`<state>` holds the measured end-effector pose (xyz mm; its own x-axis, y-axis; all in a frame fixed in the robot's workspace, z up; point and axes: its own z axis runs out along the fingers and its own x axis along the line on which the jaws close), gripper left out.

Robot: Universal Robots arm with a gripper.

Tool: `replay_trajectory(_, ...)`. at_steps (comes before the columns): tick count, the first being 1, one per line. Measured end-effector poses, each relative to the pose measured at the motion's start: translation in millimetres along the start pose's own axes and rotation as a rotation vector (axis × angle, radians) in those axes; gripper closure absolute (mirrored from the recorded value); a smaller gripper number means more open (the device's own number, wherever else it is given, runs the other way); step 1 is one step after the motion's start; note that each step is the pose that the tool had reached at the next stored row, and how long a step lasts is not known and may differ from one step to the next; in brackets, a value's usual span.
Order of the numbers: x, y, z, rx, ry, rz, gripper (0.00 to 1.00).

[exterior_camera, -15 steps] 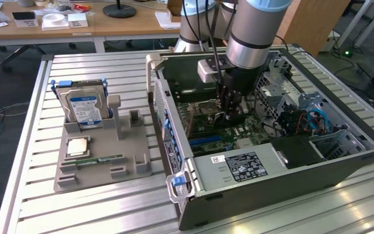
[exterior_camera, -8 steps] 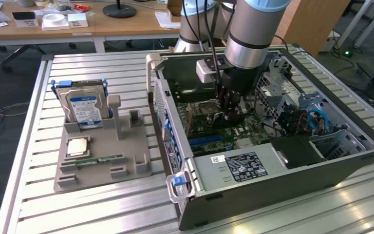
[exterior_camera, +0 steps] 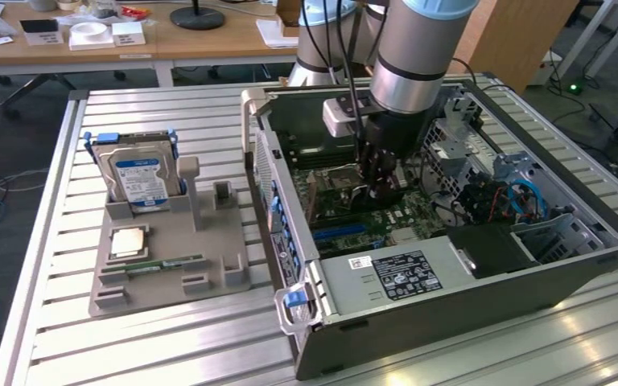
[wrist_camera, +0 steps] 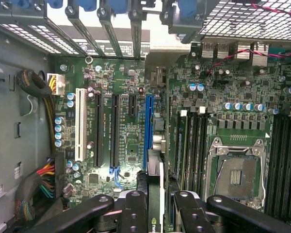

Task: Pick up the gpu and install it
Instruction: 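Insert the gpu into the slot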

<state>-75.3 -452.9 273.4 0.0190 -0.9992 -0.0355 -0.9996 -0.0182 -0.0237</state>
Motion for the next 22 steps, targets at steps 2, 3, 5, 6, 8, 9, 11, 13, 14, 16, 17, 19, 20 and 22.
replay_trajectory(2, 0.0, 0.1, 0.0, 0.0, 0.0001, 0.0, 0.74)
replay_trajectory(3, 0.0, 0.1, 0.0, 0.0, 0.0001, 0.0, 0.74)
replay_trajectory(5, 0.0, 0.3, 0.0, 0.0, 0.0, 0.0, 0.74)
replay_trajectory(6, 0.0, 0.7, 0.0, 0.0, 0.0001, 0.0, 0.74)
replay_trajectory(8, 0.0, 1.6, -0.1, 0.0, 0.0001, 0.0, 0.74)
replay_trajectory(9, 0.0, 2.0, 0.0, 0.0, 0.0, 0.0, 0.74)
replay_trajectory(11, 0.0, 2.4, -0.1, 0.0, 0.0, 0.0, 0.74)
replay_trajectory(13, 0.7, 2.5, -0.1, 0.0, 0.0, 0.0, 0.74)
replay_trajectory(14, 1.2, 2.5, -0.1, -0.0001, 0.0001, 0.0, 0.74)
replay_trajectory(16, 2.3, 2.8, -0.2, 0.0, 0.0001, 0.0, 0.74)
replay_trajectory(17, 2.8, 3.0, -0.1, 0.0, 0.0, 0.0, 0.74)
replay_trajectory(19, 3.3, 4.0, 0.1, 0.0001, -0.0001, 0.0, 0.74)
replay_trajectory(20, 3.4, 4.8, 0.2, 0.0001, -0.0001, 0.0, 0.74)
replay_trajectory(22, 3.4, 7.1, 0.2, 0.0, 0.0001, 0.0, 0.74)
